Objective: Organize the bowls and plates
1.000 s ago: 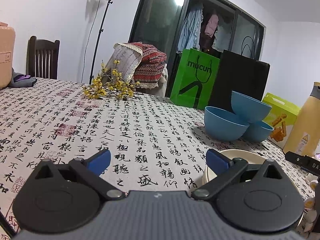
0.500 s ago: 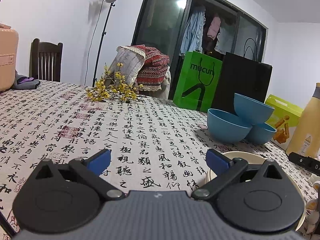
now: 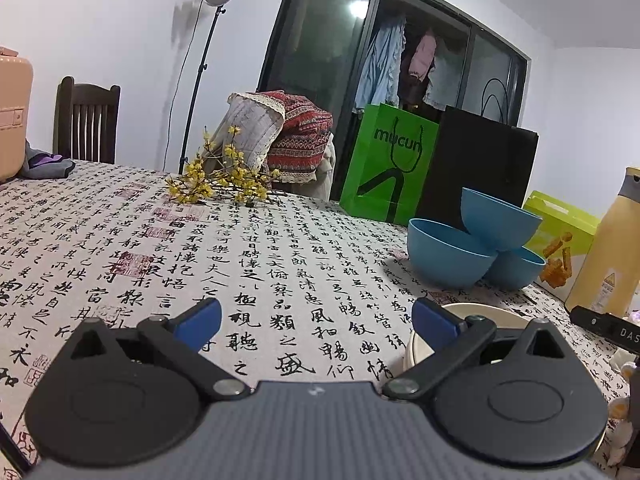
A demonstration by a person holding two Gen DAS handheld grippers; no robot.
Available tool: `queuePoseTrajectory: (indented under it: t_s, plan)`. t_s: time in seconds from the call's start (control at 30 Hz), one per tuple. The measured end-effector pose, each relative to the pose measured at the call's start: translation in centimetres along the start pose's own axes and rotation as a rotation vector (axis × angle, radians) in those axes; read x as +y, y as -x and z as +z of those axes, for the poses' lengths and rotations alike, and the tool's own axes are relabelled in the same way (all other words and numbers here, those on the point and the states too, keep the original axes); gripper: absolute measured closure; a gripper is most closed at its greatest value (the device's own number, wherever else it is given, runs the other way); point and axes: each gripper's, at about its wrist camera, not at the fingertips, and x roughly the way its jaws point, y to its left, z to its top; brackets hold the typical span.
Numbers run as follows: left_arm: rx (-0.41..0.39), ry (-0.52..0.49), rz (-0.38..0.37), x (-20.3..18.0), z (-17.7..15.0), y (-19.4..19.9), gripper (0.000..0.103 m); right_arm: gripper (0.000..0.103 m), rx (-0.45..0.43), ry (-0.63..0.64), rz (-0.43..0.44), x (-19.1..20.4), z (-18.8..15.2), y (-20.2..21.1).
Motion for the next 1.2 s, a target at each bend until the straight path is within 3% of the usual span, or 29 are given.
queuePoseTrajectory:
  t_s: [0.4, 0.87, 1.2]
  plan:
    - [-0.025, -0.046, -0.020, -0.9, -0.3, 0.6, 0.000, 0.000, 0.030, 0.015, -0.033, 0.2, 0.0, -0.5]
    - [-0.032, -0.047, 0.088, -1.1, -0.2, 0.2, 0.000, 0.000, -0.013, 0.035, -0.072, 0.6, -0.1, 0.0]
    - [-0.001, -0.033, 0.124, -0.9, 0.3, -0.2, 0.000, 0.000, 0.007, 0.017, -0.009, 0.2, 0.0, -0.1]
